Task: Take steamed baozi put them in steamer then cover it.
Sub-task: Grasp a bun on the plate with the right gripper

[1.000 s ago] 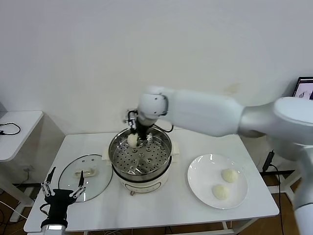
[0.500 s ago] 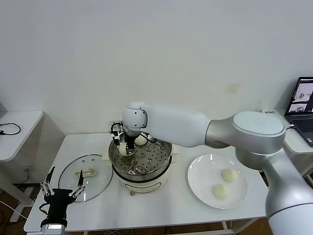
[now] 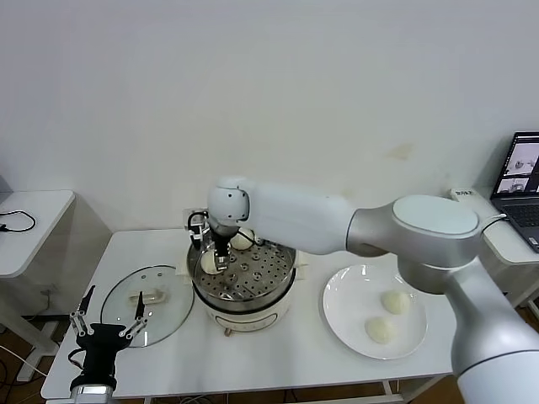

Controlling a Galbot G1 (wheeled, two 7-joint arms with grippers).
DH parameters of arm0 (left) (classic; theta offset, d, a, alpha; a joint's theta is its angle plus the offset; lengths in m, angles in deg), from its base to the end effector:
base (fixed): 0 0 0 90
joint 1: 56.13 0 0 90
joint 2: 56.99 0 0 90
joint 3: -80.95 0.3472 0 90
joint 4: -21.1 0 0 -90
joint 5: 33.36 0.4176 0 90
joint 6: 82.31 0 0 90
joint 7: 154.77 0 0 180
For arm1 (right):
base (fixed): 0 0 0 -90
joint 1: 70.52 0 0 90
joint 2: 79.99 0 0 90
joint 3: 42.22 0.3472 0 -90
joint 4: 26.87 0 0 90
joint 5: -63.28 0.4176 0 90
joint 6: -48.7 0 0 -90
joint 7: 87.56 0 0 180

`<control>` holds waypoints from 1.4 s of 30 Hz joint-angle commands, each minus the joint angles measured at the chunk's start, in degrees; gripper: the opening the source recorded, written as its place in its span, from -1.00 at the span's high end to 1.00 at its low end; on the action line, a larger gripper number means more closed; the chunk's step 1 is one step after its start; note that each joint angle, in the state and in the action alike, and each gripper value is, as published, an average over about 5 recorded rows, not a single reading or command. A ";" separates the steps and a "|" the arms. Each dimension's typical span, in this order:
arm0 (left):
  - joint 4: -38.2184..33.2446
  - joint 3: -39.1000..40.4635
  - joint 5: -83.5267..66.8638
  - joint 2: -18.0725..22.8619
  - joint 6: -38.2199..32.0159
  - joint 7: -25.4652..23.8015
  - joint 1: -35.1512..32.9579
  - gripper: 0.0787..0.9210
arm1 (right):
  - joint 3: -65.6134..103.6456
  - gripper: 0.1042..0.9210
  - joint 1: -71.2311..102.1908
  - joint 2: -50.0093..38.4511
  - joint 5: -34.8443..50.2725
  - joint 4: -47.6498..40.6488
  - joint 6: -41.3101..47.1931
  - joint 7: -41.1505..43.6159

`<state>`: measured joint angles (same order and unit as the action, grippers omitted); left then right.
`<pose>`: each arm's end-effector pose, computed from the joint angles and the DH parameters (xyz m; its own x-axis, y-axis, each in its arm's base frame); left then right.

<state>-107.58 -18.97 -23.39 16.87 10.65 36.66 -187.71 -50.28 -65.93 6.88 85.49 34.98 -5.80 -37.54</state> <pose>0.1956 0.0779 -0.2634 -0.9879 -0.1543 -0.0178 -0.1435 0.8630 0.4844 0.5574 0.3343 -0.0965 -0.2393 -0.2947 0.9251 -0.9149 -0.2505 -0.3164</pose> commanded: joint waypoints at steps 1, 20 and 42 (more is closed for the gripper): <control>-0.13 0.05 0.03 -0.09 0.02 -0.03 -0.03 -0.77 | -0.95 -0.76 -10.30 -8.49 -0.29 8.03 -4.19 8.43; -0.39 2.79 1.43 0.53 0.14 -0.12 -0.36 -0.77 | -5.57 -0.76 -11.63 -49.79 -11.58 35.38 -13.51 16.36; 1.96 3.56 2.75 0.89 0.14 -0.06 -0.35 -0.77 | 17.43 -0.76 28.35 -62.49 -29.47 35.93 -15.57 12.85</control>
<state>-105.86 -15.47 -20.75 17.76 10.80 36.57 -188.03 -40.43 -52.05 -51.01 62.12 69.62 -20.66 -23.93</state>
